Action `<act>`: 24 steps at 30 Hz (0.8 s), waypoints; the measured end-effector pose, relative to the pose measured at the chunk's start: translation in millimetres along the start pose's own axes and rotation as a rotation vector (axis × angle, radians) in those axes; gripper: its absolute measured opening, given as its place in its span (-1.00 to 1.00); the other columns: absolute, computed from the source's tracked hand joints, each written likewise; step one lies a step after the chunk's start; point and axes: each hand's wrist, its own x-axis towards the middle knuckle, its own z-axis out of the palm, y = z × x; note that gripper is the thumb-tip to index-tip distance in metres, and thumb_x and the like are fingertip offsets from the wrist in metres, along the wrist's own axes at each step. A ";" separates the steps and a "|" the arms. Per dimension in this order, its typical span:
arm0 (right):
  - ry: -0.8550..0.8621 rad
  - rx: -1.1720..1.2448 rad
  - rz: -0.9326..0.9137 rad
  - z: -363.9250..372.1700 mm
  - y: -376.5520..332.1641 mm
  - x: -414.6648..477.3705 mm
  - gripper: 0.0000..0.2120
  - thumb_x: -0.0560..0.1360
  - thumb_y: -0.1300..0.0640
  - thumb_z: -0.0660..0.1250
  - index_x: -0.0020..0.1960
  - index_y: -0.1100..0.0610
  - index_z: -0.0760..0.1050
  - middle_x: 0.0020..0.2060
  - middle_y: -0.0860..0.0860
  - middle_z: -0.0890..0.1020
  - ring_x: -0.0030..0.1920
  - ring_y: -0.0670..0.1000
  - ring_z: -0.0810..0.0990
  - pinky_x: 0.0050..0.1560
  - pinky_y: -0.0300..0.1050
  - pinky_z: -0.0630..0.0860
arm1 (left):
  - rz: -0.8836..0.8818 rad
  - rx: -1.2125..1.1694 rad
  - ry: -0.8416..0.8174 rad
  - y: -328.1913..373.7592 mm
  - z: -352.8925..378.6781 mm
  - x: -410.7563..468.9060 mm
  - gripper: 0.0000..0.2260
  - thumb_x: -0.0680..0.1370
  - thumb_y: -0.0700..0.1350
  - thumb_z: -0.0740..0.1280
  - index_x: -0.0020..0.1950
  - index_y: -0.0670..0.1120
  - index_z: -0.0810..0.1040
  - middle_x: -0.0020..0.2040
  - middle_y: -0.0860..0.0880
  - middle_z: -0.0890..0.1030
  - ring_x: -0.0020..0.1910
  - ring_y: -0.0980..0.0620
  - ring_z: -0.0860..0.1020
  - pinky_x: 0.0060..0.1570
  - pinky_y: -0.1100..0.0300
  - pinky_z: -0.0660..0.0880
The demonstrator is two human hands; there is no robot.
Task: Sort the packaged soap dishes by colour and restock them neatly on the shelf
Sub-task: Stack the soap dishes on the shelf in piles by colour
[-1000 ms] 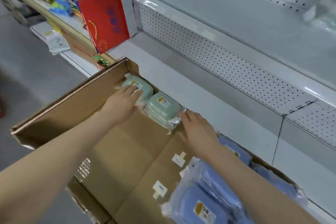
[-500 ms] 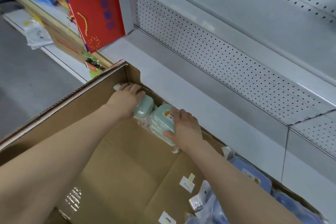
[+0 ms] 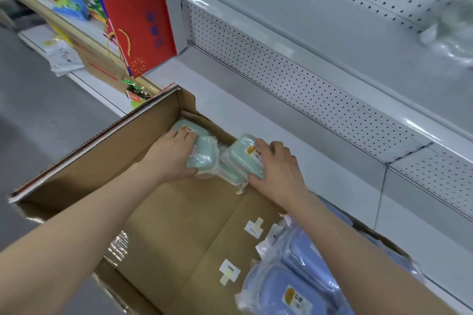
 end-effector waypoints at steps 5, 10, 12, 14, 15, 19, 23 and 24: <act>0.127 0.047 0.011 -55.9 36.3 -71.0 -0.25 0.37 -0.14 0.38 0.48 0.02 0.23 0.18 0.10 0.41 0.14 0.14 0.42 0.13 0.02 0.41 | 0.044 -0.031 0.064 66.5 -42.6 -37.5 -0.23 0.35 0.22 0.39 0.45 -0.09 0.27 0.33 -0.09 0.43 0.28 -0.14 0.42 0.24 0.01 0.38; 0.218 0.015 -0.036 -93.0 96.6 -152.9 -0.29 0.38 -0.14 0.38 0.46 0.04 0.26 0.19 0.10 0.45 0.12 0.15 0.44 0.10 0.03 0.40 | 0.076 -0.027 0.128 156.2 -84.3 -74.2 -0.22 0.38 0.19 0.41 0.49 -0.08 0.23 0.38 -0.08 0.40 0.31 -0.12 0.41 0.28 0.03 0.35; 0.239 -0.003 -0.063 -108.7 124.9 -185.1 -0.29 0.38 -0.14 0.39 0.45 0.06 0.28 0.18 0.11 0.47 0.11 0.17 0.45 0.10 0.04 0.41 | 0.087 -0.020 0.147 194.3 -98.5 -88.7 -0.22 0.38 0.21 0.41 0.48 -0.07 0.23 0.37 -0.07 0.40 0.29 -0.11 0.42 0.26 0.02 0.39; 0.266 -0.023 -0.080 -126.1 154.0 -215.2 -0.28 0.37 -0.14 0.41 0.44 0.08 0.29 0.18 0.14 0.48 0.11 0.18 0.46 0.10 0.06 0.43 | 0.098 -0.001 0.159 233.4 -110.6 -100.2 -0.23 0.38 0.23 0.40 0.48 -0.06 0.23 0.35 -0.07 0.41 0.26 -0.10 0.43 0.24 0.00 0.41; 0.279 -0.035 -0.081 -135.3 168.6 -229.5 -0.28 0.37 -0.14 0.42 0.44 0.08 0.30 0.18 0.14 0.48 0.12 0.18 0.46 0.10 0.06 0.43 | 0.103 0.012 0.161 252.9 -115.4 -104.3 -0.23 0.38 0.24 0.40 0.48 -0.06 0.23 0.34 -0.07 0.41 0.26 -0.10 0.44 0.23 0.01 0.42; 0.339 -0.043 -0.055 -171.2 219.7 -277.2 -0.29 0.36 -0.13 0.42 0.43 0.06 0.31 0.18 0.10 0.47 0.13 0.16 0.45 0.14 0.07 0.43 | 0.144 0.034 0.174 320.8 -134.4 -113.1 -0.23 0.38 0.27 0.37 0.48 -0.03 0.23 0.35 -0.05 0.38 0.24 -0.09 0.42 0.22 -0.04 0.44; 0.384 -0.045 -0.009 -199.6 256.8 -308.0 -0.29 0.36 -0.09 0.43 0.44 0.06 0.31 0.21 0.10 0.46 0.15 0.17 0.44 0.17 0.07 0.39 | 0.207 0.033 0.191 368.3 -159.9 -109.3 -0.25 0.38 0.28 0.36 0.46 -0.02 0.26 0.31 -0.04 0.40 0.21 -0.06 0.43 0.15 0.00 0.48; 0.404 -0.045 0.006 -205.6 263.6 -314.3 -0.28 0.36 -0.08 0.44 0.44 0.06 0.31 0.21 0.10 0.46 0.16 0.18 0.44 0.18 0.07 0.38 | 0.223 0.043 0.190 377.3 -167.4 -105.7 -0.26 0.38 0.29 0.35 0.46 -0.02 0.26 0.31 -0.03 0.41 0.20 -0.05 0.44 0.14 0.01 0.49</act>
